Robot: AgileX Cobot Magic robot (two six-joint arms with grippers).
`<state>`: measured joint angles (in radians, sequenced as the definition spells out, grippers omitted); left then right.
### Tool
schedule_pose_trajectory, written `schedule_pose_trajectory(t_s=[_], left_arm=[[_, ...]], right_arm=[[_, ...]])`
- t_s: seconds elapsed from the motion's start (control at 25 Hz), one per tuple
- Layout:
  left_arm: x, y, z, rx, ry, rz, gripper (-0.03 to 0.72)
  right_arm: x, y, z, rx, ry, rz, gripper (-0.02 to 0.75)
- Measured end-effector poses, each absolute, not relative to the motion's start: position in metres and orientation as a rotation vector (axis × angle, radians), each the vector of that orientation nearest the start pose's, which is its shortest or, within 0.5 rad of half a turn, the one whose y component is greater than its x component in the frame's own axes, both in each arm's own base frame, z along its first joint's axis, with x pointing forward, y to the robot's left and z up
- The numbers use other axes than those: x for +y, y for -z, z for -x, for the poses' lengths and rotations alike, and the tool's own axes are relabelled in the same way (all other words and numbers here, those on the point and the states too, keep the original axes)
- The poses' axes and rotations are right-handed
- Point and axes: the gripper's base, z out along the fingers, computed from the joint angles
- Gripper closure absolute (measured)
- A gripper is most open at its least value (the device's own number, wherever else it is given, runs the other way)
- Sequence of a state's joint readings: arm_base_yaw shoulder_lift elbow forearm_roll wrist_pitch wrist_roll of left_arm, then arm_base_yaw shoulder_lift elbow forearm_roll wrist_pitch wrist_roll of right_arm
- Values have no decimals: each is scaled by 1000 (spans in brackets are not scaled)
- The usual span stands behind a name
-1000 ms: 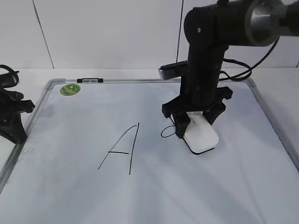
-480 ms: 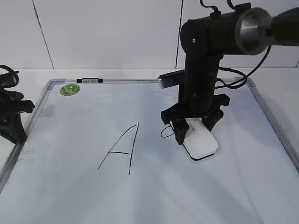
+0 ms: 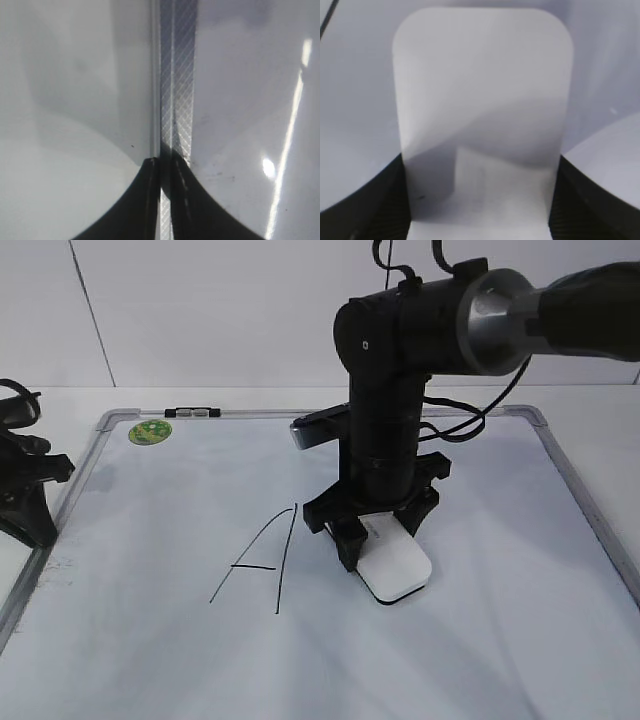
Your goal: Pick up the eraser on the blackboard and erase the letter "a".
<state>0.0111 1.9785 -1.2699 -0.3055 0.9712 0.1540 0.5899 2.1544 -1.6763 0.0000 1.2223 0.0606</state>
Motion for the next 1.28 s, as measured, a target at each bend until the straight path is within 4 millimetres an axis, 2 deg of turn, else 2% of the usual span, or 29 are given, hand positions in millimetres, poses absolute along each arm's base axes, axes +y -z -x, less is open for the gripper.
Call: schedule_pose_trajectory(t_s=[0.28, 0.48, 0.72, 0.84, 1.04, 1.28], left_arm=[[-19, -151, -364, 3117, 393, 52, 655], [-19, -151, -364, 3116, 398, 55, 655], [-19, -151, -364, 3116, 398, 55, 655], [-19, -151, -364, 3115, 398, 56, 655], [-19, -151, -365, 3114, 400, 58, 655], [-19, -151, -365, 3112, 399, 58, 655]], right_arm=[[237, -171, -352, 3064, 43, 839, 200], [224, -170, -360, 3097, -3, 759, 200], [196, -171, -377, 3126, -17, 624, 200], [190, -172, -381, 3122, -11, 603, 200], [192, -173, -384, 3114, -5, 611, 200], [208, -184, -385, 3060, -44, 642, 200]])
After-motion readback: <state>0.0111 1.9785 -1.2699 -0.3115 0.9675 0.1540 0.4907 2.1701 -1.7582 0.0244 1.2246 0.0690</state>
